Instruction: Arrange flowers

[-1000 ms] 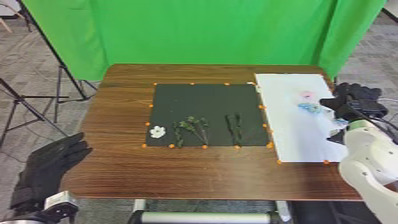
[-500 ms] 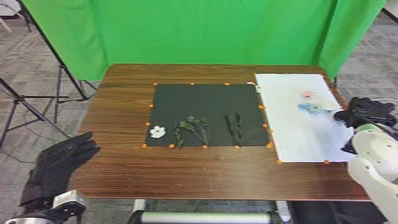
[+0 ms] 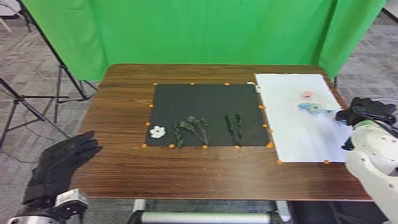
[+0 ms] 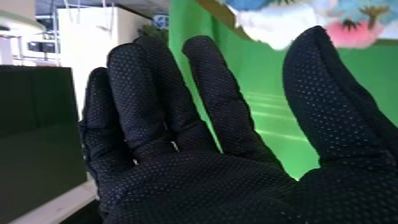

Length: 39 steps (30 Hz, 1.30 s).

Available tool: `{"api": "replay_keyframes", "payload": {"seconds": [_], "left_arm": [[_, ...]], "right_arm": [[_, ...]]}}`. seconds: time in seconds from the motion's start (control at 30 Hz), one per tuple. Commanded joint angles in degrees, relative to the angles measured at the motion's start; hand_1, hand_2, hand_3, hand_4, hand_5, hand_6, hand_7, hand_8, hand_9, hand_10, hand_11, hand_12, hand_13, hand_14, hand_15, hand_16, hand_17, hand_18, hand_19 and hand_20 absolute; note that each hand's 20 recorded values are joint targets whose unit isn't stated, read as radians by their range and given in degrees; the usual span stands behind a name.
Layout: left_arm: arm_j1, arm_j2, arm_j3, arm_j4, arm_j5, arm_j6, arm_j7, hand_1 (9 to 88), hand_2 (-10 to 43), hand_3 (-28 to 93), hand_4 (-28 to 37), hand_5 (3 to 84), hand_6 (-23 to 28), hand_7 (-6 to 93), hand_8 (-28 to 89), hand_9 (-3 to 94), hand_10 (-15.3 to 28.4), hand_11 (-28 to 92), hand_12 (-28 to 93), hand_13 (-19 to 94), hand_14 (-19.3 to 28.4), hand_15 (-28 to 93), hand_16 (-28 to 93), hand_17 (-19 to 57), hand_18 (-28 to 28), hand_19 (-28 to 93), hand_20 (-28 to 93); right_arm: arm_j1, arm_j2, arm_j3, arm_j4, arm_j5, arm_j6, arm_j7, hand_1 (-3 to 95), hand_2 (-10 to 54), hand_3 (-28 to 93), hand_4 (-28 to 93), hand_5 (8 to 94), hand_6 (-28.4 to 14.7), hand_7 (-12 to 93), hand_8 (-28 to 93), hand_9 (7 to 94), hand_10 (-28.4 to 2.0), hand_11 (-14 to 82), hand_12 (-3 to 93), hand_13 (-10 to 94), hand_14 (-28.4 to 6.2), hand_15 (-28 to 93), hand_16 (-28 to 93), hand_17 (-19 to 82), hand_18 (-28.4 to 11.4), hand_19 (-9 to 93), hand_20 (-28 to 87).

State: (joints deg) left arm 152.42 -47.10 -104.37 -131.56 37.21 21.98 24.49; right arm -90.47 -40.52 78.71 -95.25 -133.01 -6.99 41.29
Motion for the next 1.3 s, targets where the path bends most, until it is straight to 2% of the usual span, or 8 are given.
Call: {"api": "replay_keyframes", "payload": {"seconds": [0.03,0.17,0.47,0.73,0.97,1.03,1.13,1.3], "left_arm": [[0.29,-0.08,0.29,0.18,-0.25,-0.41,0.64,27.2,6.2,83,-13.4,46.3,14.2,14.4,-9,38.6,22.1,37,9,27,28.3,59,-12,-9.9,21.1,56,12],[0.77,-0.32,0.05,0.03,-0.13,-0.2,0.87,27.2,6.1,83,-13.4,46.3,14.1,14.5,-9,38.7,22.1,37,9,27,28.3,59,-12,-9.9,21.1,56,12],[-0.38,-0.75,0.51,0.14,0.47,-0.74,-0.1,27.1,6.1,83,-13.6,46.2,14.1,14.4,-9,38.7,22.2,37,9,27,28.3,59,-12,-9.9,21.1,56,12],[-0.31,-1.49,0.03,0.0,0.96,-1.21,-0.9,27.2,6.1,83,-13.5,46.2,14.1,14.4,-9,38.7,22.2,37,9,27,28.3,59,-12,-9.9,21.1,56,12],[-1.06,-2.21,-0.09,0.05,1.73,-2.16,-2.63,27.1,6.1,83,-13.5,46.2,14.1,14.4,-9,38.6,22.3,37,9,27,28.3,59,-13,-9.9,21.1,56,12],[-0.92,-2.48,-0.31,-0.02,1.69,-2.2,-2.84,27.0,6.0,83,-13.4,46.2,14.2,14.5,-9,38.6,22.3,37,9,27,28.3,59,-13,-9.9,21.1,56,12],[-0.63,-2.31,-0.3,0.01,1.35,-1.7,-2.1,27.2,6.0,83,-13.5,46.3,14.2,14.4,-9,38.7,22.2,37,9,27,28.3,59,-13,-9.9,21.1,56,12],[-1.01,-2.9,-0.35,0.09,1.7,-2.31,-2.91,27.2,6.1,83,-13.5,46.3,14.1,14.5,-9,38.6,22.1,37,9,27,28.3,59,-13,-9.9,21.1,56,12]], "right_arm": [[0.67,-1.74,-0.69,1.55,-0.02,-2.65,1.2,19.9,2.4,85,-26,50.2,-9.1,20,-13,46.6,-23.2,32.9,18.4,34,-24.9,78,13,9,-28.4,68,38],[0.76,-1.44,-1.52,1.12,-1.99,-0.21,0.33,19.8,2.3,85,-26,50.1,-9.0,20,-13,46.5,-23.2,32.8,18.4,34,-24.9,78,13,9,-28.4,68,38],[5.05,-1.37,-7.26,-0.22,-5.85,1.89,-2.21,19.0,2.4,85,-25,50.2,-9.1,20,-13,46.0,-23.9,32.4,18.5,33,-25.3,78,13,7,-28.4,67,39],[7.73,-2.15,-11.17,0.28,-8.31,2.84,-1.61,18.8,2.4,84,-25,50.5,-9.4,20,-12,46.0,-24.2,32.2,18.5,33,-25.7,78,13,7,-28.4,66,41],[7.79,-2.64,-11.37,0.88,-6.82,0.52,-1.57,19.0,2.0,84,-25,50.5,-10.2,19,-12,45.1,-25.1,32.1,18.9,32,-26.5,78,13,7,-28.4,64,43],[7.54,-3.63,-10.65,1.22,-6.06,-0.7,-1.49,19.2,1.7,84,-25,50.0,-10.2,19,-12,44.7,-25.1,32.2,18.9,32,-26.4,78,13,6,-28.4,64,43],[7.54,-4.38,-10.71,2.33,-6.57,-1.63,-2.12,19.2,1.7,84,-25,49.7,-10.1,19,-12,44.6,-25.0,32.4,18.9,31,-26.4,78,13,6,-28.4,64,44],[7.48,-5.24,-11.16,3.18,-6.8,-2.02,-2.41,19.5,1.5,84,-25,49.4,-9.9,19,-12,44.4,-24.8,32.4,18.9,31,-26.3,78,14,6,-28.4,63,44]]}}
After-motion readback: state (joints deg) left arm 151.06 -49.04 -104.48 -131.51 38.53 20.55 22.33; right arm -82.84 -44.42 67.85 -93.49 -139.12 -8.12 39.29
